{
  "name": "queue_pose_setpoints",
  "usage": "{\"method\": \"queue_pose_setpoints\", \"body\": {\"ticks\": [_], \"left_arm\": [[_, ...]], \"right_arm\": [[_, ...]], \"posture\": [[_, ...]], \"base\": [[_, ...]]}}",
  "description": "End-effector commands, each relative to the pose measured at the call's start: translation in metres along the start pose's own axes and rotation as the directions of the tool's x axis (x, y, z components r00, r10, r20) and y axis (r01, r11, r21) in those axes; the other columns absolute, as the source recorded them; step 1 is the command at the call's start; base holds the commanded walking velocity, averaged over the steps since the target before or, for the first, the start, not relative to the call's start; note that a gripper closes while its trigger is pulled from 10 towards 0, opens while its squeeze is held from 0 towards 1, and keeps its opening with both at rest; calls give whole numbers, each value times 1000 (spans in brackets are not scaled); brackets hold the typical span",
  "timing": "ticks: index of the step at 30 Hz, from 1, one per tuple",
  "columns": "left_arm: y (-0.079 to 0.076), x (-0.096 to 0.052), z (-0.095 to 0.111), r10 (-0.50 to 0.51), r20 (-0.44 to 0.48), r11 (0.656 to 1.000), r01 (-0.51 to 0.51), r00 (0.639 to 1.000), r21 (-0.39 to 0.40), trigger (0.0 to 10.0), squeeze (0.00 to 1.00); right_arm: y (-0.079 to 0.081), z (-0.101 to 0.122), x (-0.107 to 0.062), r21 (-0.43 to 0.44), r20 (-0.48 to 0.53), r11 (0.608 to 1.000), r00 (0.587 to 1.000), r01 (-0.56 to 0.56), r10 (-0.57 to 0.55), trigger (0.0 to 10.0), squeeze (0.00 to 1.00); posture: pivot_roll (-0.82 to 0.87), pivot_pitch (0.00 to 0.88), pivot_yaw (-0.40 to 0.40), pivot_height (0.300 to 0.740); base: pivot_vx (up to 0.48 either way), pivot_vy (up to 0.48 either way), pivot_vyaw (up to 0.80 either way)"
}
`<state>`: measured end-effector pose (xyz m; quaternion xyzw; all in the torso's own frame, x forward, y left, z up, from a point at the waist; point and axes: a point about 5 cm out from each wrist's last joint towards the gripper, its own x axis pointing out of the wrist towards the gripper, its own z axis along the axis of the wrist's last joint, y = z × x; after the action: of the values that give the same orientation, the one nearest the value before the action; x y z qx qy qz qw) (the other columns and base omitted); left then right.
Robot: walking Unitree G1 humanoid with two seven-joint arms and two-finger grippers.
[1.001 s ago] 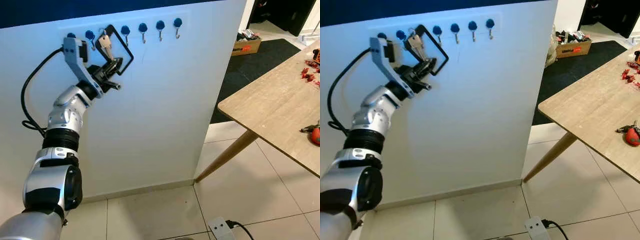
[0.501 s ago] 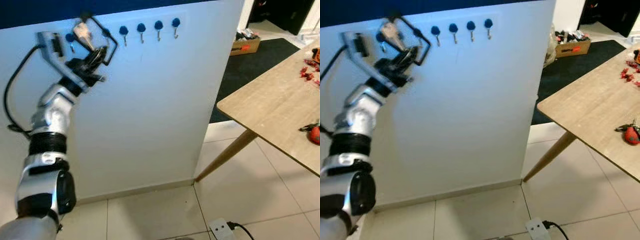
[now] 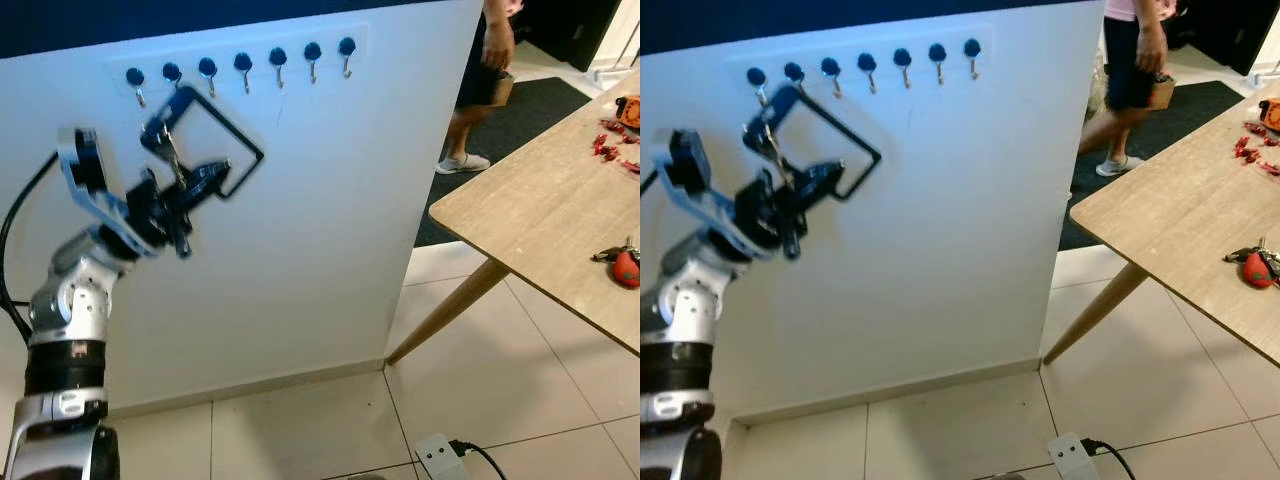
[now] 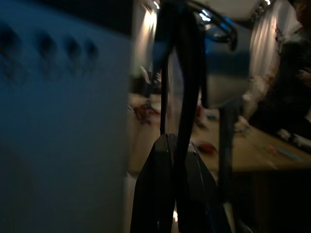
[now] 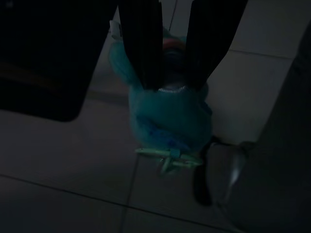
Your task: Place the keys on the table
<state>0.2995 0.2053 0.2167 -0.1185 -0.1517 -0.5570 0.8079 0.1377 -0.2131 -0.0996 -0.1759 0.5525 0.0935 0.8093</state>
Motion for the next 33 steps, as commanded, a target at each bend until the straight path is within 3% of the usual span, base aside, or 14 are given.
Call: {"method": "queue_pose_setpoints", "body": {"ticks": [1,7,10,11,15,18,22,24,26,27,29,30,32,33], "left_arm": [[1,-10,-8,19,-108,1000,-19,994,4,10000,0],[0,-29,-37,56,-275,997,-68,960,-36,10000,0],[4,-47,-55,141,-407,987,-158,902,-7,10000,0],[11,-75,-72,291,-538,950,-305,791,66,10000,0],[15,-91,-80,373,-594,917,-380,712,120,10000,0],[19,-132,-99,582,-622,762,-620,525,190,10000,0],[4,-170,-119,696,-606,570,-810,385,140,10000,0],[-1,-177,-123,706,-612,541,-829,356,140,10000,0],[-15,-193,-137,720,-642,451,-881,265,141,10000,0],[-15,-193,-137,720,-642,451,-881,265,141,10000,0],[-37,-211,-158,672,-730,403,-888,124,220,10000,0],[-37,-211,-158,672,-730,403,-888,124,220,10000,0],[-75,-227,-190,545,-838,399,-868,-35,296,10000,0],[-75,-227,-190,545,-838,399,-868,-35,296,10000,0]], "right_arm": [[-4,-6,-1,-9,-8,1000,1000,-7,7,10000,0],[-9,-8,-2,-12,-13,1000,1000,0,0,10000,0],[-3,-8,-1,-16,-15,1000,1000,-5,5,10000,0],[9,-4,0,-20,-13,1000,1000,-13,13,10000,0],[14,-2,1,-22,-11,1000,1000,-16,16,10000,0],[20,2,2,-21,-9,1000,1000,-15,15,10000,0],[22,3,2,-18,-11,1000,1000,-15,15,10000,0],[22,3,2,-18,-12,1000,1000,-15,15,10000,0],[18,-1,2,-18,-20,1000,1000,-11,10,10000,0],[18,-1,2,-18,-20,1000,1000,-11,10,10000,0],[13,-6,1,-19,-33,1000,999,-2,2,10000,0],[13,-6,1,-19,-33,1000,999,-2,2,10000,0],[5,-13,-1,-13,-50,1000,999,12,-13,10000,0],[5,-13,-1,-13,-50,1000,999,12,-13,10000,0]], "posture": [[-130,62,83,740],[-130,56,83,740],[-126,53,81,740],[-119,55,80,740],[-119,55,80,740],[-114,57,82,740],[-114,57,86,740],[-114,59,85,740],[-114,59,85,740],[-114,59,85,740],[-107,61,89,740],[-107,61,89,740],[-97,62,88,740],[-97,62,88,740]], "base": [[0,0,0],[0,0,0],[0,0,0],[0,0,0],[0,0,0],[0,0,0],[0,0,0],[0,0,0],[0,0,0],[0,0,0],[0,0,0],[0,0,0],[0,0,0],[0,0,0]]}}
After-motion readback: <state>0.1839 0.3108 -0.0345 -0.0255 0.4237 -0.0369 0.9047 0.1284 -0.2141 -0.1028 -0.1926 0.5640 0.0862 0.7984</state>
